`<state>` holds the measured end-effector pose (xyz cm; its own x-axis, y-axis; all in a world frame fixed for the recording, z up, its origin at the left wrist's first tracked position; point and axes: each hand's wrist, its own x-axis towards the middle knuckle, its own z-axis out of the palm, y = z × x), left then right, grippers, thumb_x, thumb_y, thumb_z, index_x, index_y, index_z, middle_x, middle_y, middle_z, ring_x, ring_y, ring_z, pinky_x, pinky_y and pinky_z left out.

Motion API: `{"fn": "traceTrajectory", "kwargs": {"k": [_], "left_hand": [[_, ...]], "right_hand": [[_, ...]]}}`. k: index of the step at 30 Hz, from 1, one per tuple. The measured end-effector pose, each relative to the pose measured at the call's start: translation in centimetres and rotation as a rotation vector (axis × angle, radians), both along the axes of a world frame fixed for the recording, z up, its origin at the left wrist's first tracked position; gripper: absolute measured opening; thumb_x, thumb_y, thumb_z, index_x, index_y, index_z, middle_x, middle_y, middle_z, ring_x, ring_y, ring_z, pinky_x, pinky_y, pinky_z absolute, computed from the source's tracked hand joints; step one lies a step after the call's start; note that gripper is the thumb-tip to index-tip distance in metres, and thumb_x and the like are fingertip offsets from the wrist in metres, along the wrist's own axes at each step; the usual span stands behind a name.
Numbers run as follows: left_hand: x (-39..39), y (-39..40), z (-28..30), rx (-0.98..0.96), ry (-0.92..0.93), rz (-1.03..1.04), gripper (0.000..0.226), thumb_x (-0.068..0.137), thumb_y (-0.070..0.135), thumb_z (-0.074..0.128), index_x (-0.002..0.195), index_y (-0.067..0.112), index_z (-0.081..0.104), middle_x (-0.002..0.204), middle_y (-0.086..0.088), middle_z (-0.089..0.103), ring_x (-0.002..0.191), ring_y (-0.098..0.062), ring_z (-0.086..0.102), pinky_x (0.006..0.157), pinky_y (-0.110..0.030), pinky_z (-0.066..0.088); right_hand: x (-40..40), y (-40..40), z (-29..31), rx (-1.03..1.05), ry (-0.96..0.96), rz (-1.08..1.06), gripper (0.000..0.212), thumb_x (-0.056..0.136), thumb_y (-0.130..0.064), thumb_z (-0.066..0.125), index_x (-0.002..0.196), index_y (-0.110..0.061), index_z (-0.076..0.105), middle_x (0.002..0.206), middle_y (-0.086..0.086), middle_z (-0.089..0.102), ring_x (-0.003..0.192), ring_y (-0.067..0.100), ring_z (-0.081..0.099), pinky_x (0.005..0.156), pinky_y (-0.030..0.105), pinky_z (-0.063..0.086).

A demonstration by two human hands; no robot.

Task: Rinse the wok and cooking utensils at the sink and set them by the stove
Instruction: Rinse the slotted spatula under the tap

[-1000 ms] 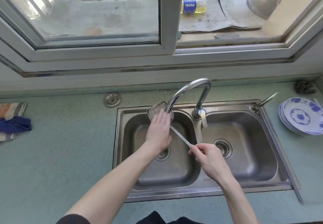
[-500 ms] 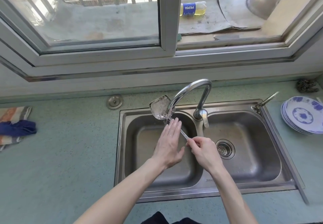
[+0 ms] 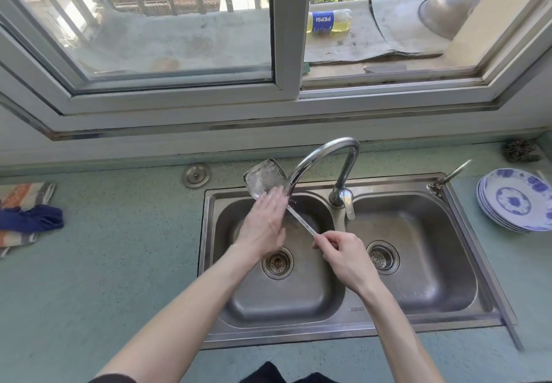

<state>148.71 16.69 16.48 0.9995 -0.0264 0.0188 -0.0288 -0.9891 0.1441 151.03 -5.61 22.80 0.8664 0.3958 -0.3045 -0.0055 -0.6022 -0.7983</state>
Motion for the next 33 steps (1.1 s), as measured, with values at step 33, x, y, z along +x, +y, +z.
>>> {"fn": "traceTrajectory", "kwargs": {"k": [33], "left_hand": [[-3.4, -6.5, 0.5, -1.149, -0.218, 0.531, 0.055, 0.110, 0.027, 0.040, 0.161, 0.016, 0.024, 0.168, 0.004, 0.021, 0.152, -0.003, 0.024, 0.124, -0.022, 0.021]], "right_hand": [[1.7, 5.1, -1.8, 0.028, -0.026, 0.011, 0.027, 0.102, -0.032, 0.060, 0.083, -0.021, 0.075, 0.073, -0.004, 0.073, 0.072, 0.015, 0.066, 0.079, 0.041, 0.055]]}}
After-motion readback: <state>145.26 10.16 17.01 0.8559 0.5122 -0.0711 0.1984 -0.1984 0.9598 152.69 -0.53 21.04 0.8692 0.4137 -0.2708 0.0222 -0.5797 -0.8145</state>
